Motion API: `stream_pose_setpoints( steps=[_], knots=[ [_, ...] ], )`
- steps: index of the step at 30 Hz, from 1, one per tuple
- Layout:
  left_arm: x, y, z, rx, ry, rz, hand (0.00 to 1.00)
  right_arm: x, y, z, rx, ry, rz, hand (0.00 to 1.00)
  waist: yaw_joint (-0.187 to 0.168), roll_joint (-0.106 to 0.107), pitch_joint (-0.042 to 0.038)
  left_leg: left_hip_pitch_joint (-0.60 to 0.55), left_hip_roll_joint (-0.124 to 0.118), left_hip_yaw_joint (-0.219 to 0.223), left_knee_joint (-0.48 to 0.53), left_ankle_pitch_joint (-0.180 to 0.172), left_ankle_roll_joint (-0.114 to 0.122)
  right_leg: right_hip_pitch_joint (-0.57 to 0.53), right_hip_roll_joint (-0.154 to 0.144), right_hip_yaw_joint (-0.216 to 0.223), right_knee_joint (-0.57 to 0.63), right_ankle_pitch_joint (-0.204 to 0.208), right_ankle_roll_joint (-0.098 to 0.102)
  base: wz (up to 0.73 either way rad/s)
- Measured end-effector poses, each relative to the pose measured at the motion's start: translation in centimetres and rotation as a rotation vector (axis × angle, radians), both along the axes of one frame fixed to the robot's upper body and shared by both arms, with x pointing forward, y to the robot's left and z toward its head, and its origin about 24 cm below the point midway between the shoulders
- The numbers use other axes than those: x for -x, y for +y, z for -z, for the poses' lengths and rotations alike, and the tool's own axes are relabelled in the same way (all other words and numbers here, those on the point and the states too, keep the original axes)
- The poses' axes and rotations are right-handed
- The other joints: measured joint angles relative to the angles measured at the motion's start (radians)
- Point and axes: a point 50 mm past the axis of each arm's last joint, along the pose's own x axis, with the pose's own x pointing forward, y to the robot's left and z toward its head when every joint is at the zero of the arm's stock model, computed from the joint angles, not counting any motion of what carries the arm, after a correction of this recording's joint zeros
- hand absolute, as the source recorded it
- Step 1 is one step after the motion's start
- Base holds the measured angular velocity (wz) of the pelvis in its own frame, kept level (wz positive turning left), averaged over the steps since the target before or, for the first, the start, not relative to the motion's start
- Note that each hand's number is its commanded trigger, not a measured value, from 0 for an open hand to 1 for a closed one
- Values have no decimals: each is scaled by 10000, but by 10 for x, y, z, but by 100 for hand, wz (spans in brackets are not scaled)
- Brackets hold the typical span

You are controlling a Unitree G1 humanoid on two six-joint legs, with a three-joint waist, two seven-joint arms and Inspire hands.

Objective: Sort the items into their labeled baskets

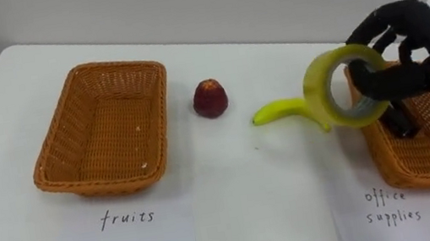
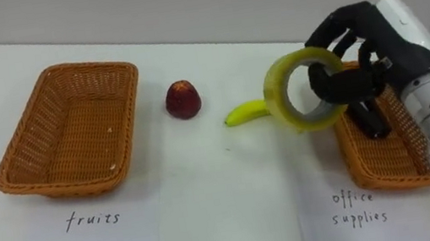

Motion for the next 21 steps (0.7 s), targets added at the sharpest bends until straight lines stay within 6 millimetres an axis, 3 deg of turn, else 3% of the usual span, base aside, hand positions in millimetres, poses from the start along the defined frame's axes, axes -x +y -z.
stream_pose_setpoints(
  steps=[10, 21],
  knots=[
    [1, 0, 0, 7, 10, -19, 0, 0, -6, 1, -450, -499, 566, 100, 1, 0, -52, 25, 1, 3, -5, -1, 1, 52, 19, 5, -135, 3, 10, 0],
    [2, 0, 0, 151, 78, -88, 0, 0, -30, 45, -955, 1283, 1555, 100, -43, 33, -93, 71, 9, 17, -23, -1, 2, 60, 23, 58, -105, 5, 10, 0]
  ],
)
